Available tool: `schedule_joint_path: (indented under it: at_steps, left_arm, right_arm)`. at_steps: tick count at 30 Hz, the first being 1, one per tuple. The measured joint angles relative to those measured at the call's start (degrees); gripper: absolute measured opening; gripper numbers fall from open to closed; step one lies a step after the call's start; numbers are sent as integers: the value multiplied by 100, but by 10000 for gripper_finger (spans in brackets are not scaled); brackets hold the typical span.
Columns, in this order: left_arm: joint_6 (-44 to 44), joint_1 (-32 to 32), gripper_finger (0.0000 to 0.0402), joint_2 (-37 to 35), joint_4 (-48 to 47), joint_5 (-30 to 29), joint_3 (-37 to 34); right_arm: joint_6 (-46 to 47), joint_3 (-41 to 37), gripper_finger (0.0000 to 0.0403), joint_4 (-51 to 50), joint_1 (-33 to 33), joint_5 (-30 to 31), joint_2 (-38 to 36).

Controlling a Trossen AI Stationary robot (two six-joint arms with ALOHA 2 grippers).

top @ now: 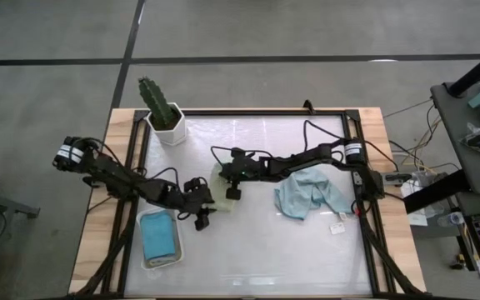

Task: Fold microfiber towels
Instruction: Fold the green microfiber towel, then put the green microfiber towel into the white bin

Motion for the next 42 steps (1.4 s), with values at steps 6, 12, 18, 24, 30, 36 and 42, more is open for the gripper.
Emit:
schedule_joint_path:
  at_steps: [6,12,18,24,30,36,42]
  left_arm:
    - [7,0,148,-1,10,-63,0]
    - [20,2,148,-44,-94,137,0]
    - [17,5,148,-28,-74,188,-26]
    - [100,6,148,-314,-70,231,-26]
    - [420,11,148,-681,-66,227,-24]
    - [994,21,148,-868,-63,-492,-28]
    - [1156,323,148,-819,-317,-1047,-137]
  right_arm:
    - [490,0,9,-504,99,-40,-475]
    - [1110,2,9,-1307,147,-223,-1017]
    - [1245,11,9,-1450,126,-259,-1112]
    - [2270,13,23,-2347,-60,-1103,-1112]
    - [3310,-166,104,-2705,-368,-1756,-1112]
    - [4103,-618,208,-2154,-364,-1774,-1112]
    - [4873,-1255,278,-922,-297,-1734,-1088]
